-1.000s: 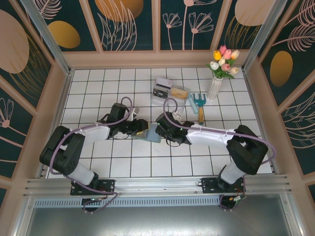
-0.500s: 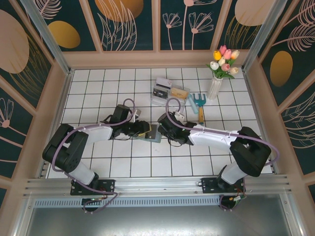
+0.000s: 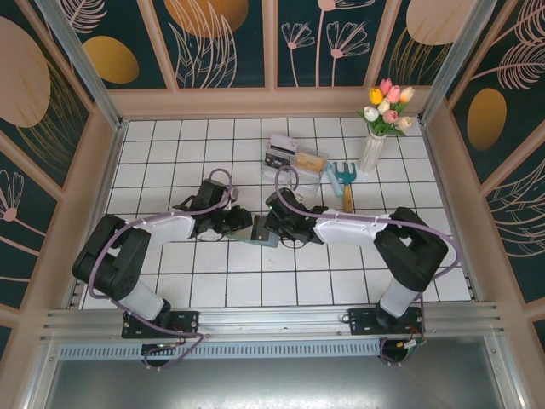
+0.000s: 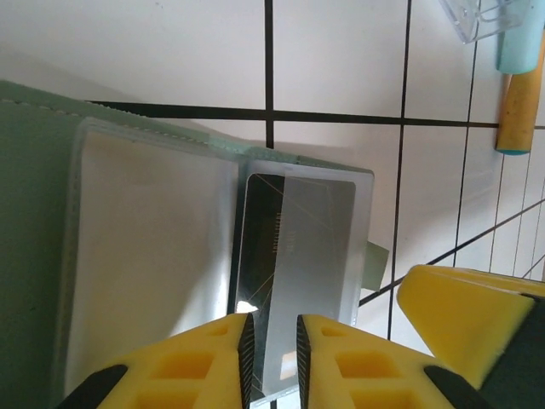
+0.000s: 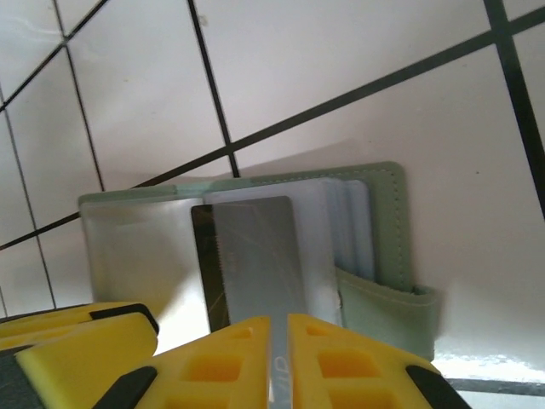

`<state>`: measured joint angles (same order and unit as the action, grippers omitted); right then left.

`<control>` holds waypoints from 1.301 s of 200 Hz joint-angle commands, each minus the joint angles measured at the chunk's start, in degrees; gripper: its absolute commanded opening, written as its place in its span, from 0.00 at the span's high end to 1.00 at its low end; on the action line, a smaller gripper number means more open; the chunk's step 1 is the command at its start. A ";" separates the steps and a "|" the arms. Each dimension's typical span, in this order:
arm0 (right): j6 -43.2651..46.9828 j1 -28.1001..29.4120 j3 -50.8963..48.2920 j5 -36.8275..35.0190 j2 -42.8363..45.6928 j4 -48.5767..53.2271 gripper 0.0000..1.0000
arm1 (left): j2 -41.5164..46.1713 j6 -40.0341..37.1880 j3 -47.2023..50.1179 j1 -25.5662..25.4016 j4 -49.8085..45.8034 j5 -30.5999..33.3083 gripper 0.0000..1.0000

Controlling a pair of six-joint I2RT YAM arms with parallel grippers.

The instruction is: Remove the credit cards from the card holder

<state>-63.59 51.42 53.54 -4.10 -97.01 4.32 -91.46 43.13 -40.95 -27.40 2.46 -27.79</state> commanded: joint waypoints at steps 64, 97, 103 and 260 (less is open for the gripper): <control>-1.70 -0.35 2.80 2.70 -4.65 2.26 0.89 | -3.71 -0.73 -2.42 -0.52 -1.47 -3.94 0.81; -1.97 -0.54 2.62 2.74 -5.33 3.64 0.89 | -4.63 -2.75 -3.61 -0.56 -3.49 -2.79 0.78; -1.98 -0.61 2.54 2.93 -5.49 3.74 0.89 | -4.92 -2.99 -3.75 -0.56 -3.62 -2.93 0.78; -2.15 -1.54 1.43 4.64 -7.76 3.42 0.89 | -8.47 -5.07 -3.44 -0.55 -1.86 -6.27 0.76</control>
<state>-64.90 50.43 55.42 0.14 -102.61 5.10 -98.59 39.20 -43.97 -27.49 0.36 -31.70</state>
